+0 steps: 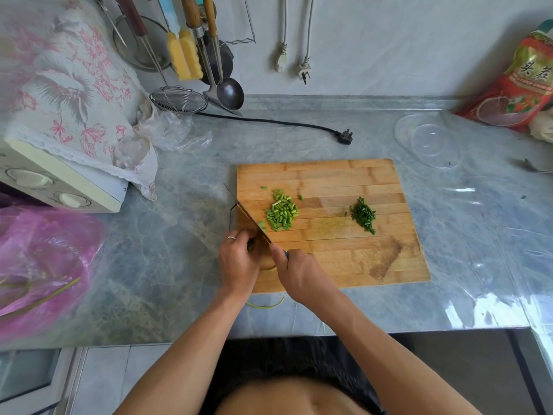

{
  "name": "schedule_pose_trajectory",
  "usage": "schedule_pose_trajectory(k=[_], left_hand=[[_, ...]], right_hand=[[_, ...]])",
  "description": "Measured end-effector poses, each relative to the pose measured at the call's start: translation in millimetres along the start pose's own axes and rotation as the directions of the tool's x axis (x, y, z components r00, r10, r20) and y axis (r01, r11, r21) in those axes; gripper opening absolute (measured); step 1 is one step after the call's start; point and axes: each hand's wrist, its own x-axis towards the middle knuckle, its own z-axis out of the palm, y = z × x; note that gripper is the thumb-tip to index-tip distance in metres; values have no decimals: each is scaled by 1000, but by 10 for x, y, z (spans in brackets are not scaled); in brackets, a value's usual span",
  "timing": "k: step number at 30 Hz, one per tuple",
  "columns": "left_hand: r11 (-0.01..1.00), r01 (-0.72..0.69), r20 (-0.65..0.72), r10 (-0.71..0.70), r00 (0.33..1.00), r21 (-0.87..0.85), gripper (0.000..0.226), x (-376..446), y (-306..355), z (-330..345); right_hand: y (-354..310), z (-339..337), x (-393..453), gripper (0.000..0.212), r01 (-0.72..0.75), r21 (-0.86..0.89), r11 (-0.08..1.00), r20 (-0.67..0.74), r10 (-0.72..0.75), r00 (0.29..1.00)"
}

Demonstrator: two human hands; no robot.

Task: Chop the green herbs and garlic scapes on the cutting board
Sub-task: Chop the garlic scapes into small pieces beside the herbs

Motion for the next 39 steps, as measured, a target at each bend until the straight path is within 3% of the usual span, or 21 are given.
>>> schedule_pose_trajectory(k=[13, 25, 30, 35, 39], left_hand=[[999, -41, -44, 42, 998, 20, 10, -21, 2, 5], [988, -141, 23, 140, 990, 61, 8, -23, -106, -55], [997, -70, -9, 70, 997, -32, 20, -42, -75, -76], [959, 129, -66, -150, 987, -252, 23, -72, -23, -68], [958, 137, -80, -162, 983, -253, 18, -82, -24, -55]], right_hand=[[208, -52, -7, 56, -43, 132, 990, -46, 50, 998], [174, -129, -59, 63, -8, 143, 990, -44, 15, 999], [145, -67, -147, 62, 38, 147, 988, -58, -29, 998], [104, -50, -226, 62, 28, 149, 988, -52, -21, 998], [71, 16, -242, 70, 30, 37, 999, -19, -30, 999]])
